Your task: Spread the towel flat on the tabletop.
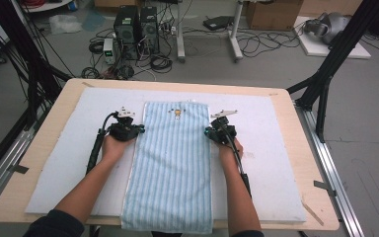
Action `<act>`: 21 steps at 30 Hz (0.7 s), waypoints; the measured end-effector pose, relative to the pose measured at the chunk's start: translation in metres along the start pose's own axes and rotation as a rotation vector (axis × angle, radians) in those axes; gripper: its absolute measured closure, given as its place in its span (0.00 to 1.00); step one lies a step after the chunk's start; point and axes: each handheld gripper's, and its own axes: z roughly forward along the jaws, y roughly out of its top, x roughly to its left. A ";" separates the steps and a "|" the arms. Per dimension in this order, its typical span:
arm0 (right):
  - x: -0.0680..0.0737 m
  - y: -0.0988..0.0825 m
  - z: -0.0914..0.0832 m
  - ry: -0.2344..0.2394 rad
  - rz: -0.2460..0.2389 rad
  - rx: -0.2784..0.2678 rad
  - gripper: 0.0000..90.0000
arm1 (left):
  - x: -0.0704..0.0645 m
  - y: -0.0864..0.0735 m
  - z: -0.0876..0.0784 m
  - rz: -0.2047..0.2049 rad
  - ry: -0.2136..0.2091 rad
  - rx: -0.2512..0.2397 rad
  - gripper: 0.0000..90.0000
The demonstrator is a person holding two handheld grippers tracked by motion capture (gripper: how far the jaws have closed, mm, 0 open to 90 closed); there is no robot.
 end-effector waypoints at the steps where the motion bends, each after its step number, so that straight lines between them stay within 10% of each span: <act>1: 0.000 0.001 0.001 -0.005 0.003 -0.001 0.96 | 0.001 0.000 0.000 -0.015 0.004 -0.003 0.98; 8: 0.001 0.005 0.006 -0.054 0.045 -0.015 0.86 | 0.007 -0.001 -0.001 -0.077 0.015 -0.017 0.85; 12: 0.001 -0.002 -0.009 0.003 0.057 -0.024 0.81 | 0.012 -0.002 -0.004 -0.126 -0.029 -0.028 0.61; 21: 0.035 -0.036 -0.057 0.132 -0.047 -0.033 0.78 | 0.003 -0.002 -0.016 -0.085 -0.072 -0.051 0.60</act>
